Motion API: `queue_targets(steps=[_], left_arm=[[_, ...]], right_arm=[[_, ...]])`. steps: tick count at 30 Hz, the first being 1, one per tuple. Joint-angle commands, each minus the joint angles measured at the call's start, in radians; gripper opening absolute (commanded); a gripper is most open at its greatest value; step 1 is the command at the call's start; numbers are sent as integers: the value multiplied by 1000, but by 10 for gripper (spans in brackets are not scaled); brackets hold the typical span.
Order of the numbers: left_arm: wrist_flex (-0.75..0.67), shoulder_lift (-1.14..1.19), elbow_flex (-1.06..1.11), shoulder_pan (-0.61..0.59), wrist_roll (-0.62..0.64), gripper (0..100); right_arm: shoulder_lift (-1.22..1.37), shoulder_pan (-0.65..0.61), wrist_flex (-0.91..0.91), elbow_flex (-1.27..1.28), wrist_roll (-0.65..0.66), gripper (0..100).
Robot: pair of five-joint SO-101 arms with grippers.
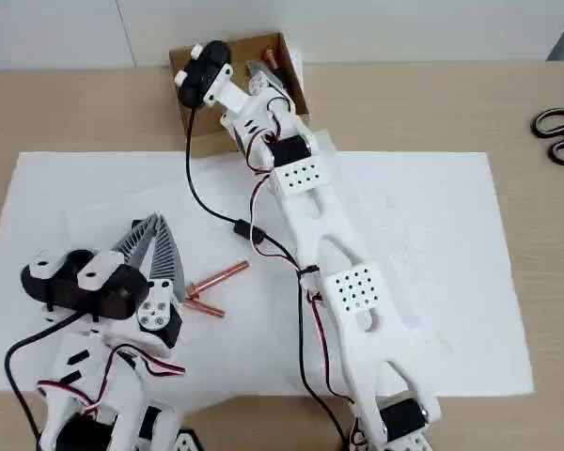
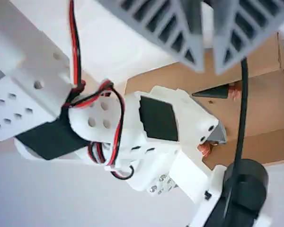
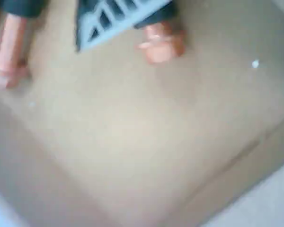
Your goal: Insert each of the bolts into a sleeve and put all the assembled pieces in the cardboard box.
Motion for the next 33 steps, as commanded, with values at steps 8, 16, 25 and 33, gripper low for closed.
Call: queue_targets(steps=[8, 16, 25, 33], left_arm=[[-20, -9, -8, 5, 0, 6], [-20, -9, -4, 5, 0, 6], [-20, -9, -4, 3, 0, 6], [-20, -9, -4, 3, 0, 6]], right_arm=[[-456, -68, 739, -347, 9, 187], [-736, -122, 1055, -269, -272, 187], [-690, -90, 1049, 8, -420, 187], [-668, -90, 1053, 212, -420, 187]])
